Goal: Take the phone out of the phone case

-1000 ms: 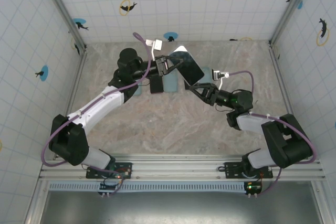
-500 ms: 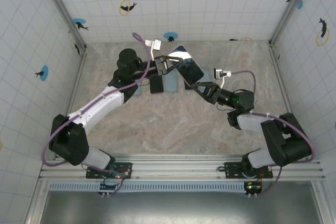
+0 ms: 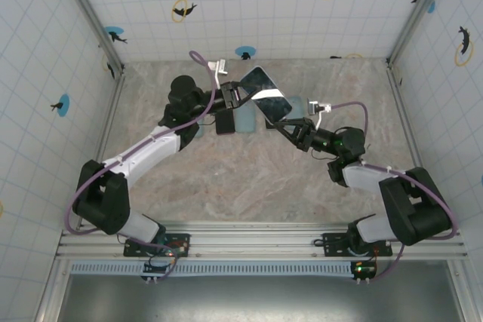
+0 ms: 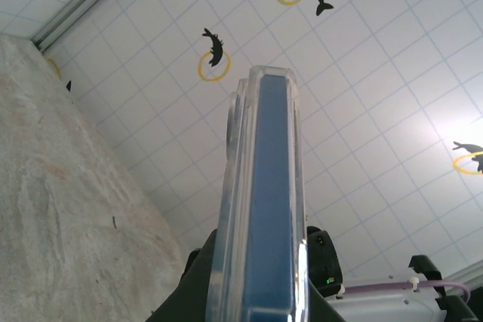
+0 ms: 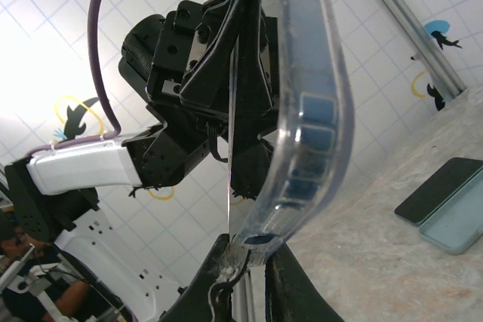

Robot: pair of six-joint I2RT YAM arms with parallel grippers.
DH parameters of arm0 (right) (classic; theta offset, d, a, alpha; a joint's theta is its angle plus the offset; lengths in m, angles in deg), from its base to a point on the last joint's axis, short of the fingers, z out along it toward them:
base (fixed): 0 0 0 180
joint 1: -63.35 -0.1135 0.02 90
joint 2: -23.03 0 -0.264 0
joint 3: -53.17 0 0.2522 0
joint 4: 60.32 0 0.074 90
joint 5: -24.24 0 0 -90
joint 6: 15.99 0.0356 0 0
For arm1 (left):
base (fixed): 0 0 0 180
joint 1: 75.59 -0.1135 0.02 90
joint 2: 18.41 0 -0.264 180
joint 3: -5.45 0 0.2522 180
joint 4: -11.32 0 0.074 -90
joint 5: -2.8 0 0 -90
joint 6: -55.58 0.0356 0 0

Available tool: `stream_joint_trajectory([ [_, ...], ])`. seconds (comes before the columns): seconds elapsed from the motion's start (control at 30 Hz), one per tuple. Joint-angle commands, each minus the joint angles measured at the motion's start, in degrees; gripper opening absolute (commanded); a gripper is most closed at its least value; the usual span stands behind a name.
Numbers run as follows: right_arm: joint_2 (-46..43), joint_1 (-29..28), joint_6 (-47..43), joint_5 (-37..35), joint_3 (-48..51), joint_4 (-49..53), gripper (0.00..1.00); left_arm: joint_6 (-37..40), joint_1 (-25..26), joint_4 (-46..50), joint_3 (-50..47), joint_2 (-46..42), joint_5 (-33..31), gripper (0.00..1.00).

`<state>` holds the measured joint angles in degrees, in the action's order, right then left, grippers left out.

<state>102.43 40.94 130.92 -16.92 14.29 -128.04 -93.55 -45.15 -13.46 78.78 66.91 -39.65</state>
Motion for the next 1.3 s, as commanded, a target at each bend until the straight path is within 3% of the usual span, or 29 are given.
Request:
stream_joint_trajectory([
  [0.0, 1.3, 0.3, -7.2, -1.0, -2.0, 7.8, 0.1, -10.9, 2.2, -10.8, 0.1, -0.7, 0.7, 0.0],
  [0.2, 3.5, 0.5, -8.1, -1.9, -2.4, 7.9, 0.09, -19.0, 4.6, -17.9, -1.7, -0.6, 0.1, 0.0],
  [0.67, 8.6, 2.4, -3.2, -3.6, -1.6, 1.6, 0.08, -20.6, 7.6, -16.5, -0.4, -2.3, -1.5, 0.0],
  [1.03, 5.9, 2.9, -13.7, -6.8, -2.3, 15.6, 0.07, -21.5, 7.6, -16.6, 0.2, -2.3, -1.2, 0.0],
  [1.27, 4.6, 3.4, -14.0, -7.7, -2.8, 17.8, 0.06, -21.2, 7.5, -16.0, 0.4, -2.1, -1.1, 0.0],
])
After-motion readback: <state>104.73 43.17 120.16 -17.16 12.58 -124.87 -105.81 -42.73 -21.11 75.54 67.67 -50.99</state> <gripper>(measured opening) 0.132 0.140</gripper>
